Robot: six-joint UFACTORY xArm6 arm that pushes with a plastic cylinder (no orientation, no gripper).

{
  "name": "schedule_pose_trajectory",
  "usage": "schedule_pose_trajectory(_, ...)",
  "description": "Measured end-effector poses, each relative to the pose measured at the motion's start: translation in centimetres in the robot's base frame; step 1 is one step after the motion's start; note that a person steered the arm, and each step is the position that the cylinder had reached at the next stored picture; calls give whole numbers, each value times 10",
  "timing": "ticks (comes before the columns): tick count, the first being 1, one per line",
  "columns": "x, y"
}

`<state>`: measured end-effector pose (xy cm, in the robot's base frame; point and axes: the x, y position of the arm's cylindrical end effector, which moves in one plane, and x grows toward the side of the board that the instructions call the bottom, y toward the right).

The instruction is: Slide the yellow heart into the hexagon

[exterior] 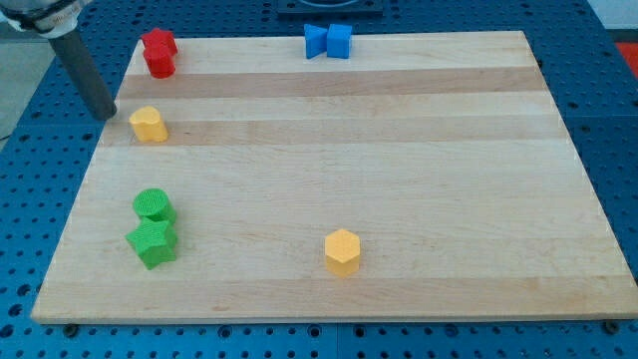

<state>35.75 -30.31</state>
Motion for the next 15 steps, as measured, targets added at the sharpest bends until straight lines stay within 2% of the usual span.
schedule_pose_trajectory(3,14,208)
schedule_pose_trajectory(4,-10,175)
schedule_pose_trajectory(5,-17,98)
schedule_pose_trajectory(6,15,37)
schedule_pose_trajectory(7,49,84)
schedule_pose_trajectory(8,63,182)
schedule_pose_trajectory(9,66,224)
schedule_pose_trajectory(11,50,112)
schedule_pose_trajectory(12,15,118)
schedule_pose_trajectory(13,18,174)
schedule_pose_trajectory(14,60,260)
schedule_pose_trajectory(15,74,281)
